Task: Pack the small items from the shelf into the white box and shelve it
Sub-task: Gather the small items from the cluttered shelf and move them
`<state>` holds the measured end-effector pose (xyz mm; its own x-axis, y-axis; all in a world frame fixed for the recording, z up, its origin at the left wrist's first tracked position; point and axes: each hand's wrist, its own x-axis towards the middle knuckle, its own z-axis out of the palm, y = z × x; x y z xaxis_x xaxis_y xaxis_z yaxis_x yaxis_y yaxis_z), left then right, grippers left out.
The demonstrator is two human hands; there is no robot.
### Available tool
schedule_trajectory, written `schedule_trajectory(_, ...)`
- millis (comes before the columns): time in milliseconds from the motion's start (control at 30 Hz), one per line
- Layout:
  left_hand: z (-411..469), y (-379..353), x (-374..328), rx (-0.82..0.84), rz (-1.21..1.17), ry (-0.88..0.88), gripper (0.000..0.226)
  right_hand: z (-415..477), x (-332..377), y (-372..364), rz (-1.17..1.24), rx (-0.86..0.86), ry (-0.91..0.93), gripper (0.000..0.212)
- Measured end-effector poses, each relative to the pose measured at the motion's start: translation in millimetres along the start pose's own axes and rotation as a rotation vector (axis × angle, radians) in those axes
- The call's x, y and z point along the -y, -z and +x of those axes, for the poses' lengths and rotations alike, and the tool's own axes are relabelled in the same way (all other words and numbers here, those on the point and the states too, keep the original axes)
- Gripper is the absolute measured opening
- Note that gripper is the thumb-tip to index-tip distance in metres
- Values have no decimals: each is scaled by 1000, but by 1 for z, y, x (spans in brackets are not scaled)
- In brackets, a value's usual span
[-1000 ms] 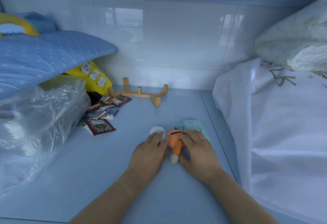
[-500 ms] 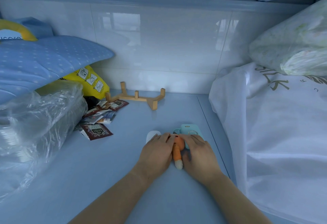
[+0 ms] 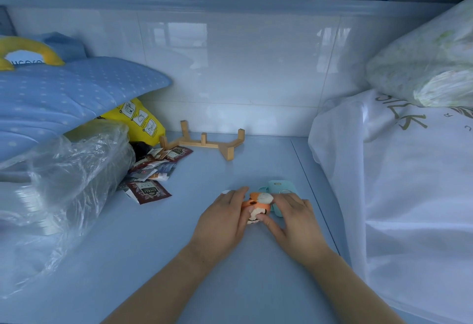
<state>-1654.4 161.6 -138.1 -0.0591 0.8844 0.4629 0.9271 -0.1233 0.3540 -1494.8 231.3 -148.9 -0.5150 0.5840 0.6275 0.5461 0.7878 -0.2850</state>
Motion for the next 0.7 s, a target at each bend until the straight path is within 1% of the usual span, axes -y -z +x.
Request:
schedule_trajectory(167,-1,-1,6,-13,26,16,52,16,1,-5,23,21,-94,28)
schedule_trajectory(233,-2,-3,8,35,48,10,56,20,-1,-8,-45,62,-131,25)
schedule_trajectory(300,-2,-7,9,119,132,-11,61,18,-3,-13,-122,93,-103,20)
schedule_trajectory(367,-2,-13,9,190,229,-7,62,15,-5,-14,-122,100,-83,16)
schedule_trajectory(467,-1,-21,7,244,327,0,63,12,-11,-10,-79,90,-75,13)
schedule_trajectory(567,0,-28,8,256,321,42,61,7,-18,-7,-99,115,-89,18)
schedule_trajectory(700,3,-31,7,232,326,82,53,2,-17,-8,-131,191,-165,27)
